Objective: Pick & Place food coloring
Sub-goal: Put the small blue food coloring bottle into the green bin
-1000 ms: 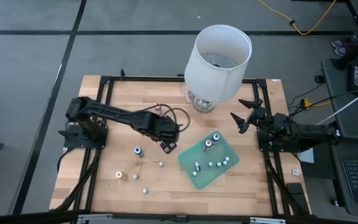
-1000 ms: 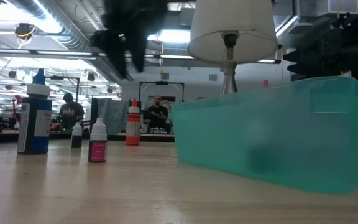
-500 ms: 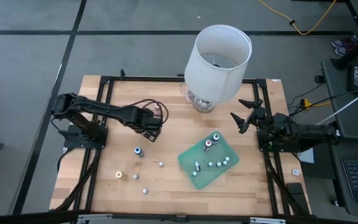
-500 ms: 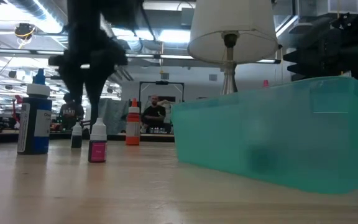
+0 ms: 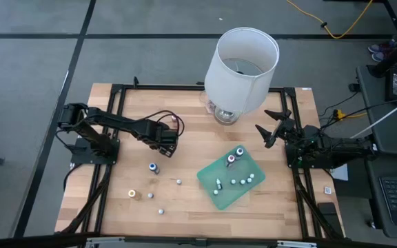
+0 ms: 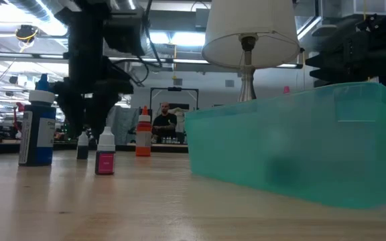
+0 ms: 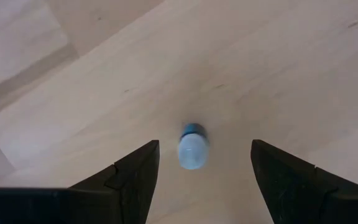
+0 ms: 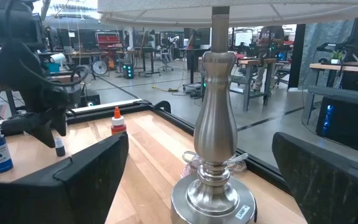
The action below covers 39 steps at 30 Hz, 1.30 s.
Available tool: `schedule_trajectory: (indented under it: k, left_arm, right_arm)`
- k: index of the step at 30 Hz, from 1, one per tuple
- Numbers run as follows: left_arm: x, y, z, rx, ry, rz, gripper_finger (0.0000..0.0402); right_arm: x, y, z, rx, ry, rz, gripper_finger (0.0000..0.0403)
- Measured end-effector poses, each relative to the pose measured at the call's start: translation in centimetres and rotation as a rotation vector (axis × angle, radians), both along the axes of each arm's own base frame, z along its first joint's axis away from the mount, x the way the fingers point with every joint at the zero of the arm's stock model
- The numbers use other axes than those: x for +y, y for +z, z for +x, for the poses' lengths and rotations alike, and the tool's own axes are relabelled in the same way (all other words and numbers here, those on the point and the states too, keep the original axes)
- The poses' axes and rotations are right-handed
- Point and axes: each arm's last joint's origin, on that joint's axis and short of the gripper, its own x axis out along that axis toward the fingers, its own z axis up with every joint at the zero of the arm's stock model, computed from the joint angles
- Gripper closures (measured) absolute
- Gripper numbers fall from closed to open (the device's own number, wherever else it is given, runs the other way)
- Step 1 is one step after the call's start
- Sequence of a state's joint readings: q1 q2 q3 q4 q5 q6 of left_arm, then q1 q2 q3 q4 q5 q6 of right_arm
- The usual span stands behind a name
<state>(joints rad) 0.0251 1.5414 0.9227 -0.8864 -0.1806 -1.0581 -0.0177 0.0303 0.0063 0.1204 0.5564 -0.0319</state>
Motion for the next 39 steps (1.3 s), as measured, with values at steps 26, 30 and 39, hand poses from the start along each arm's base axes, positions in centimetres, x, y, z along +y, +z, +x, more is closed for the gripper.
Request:
schedule_trajectory:
  k: [26, 30, 39]
  left_arm:
    - [0.5, -1.5, -0.7, 0.011, -0.013, -0.032, 0.0274]
    - [0.5, -1.5, -0.7, 0.013, -0.026, -0.033, 0.0318]
    - [0.4, -1.1, -0.6, 0.024, -0.064, -0.041, 0.0345]
  right_arm:
    - [0.0, 0.0, 0.0, 0.0, 0.0, 0.0, 0.0006]
    - [0.0, 0.0, 0.0, 0.0, 0.0, 0.0, 0.0006]
    - [0.0, 0.0, 0.0, -0.001, 0.0, 0.0, 0.0006]
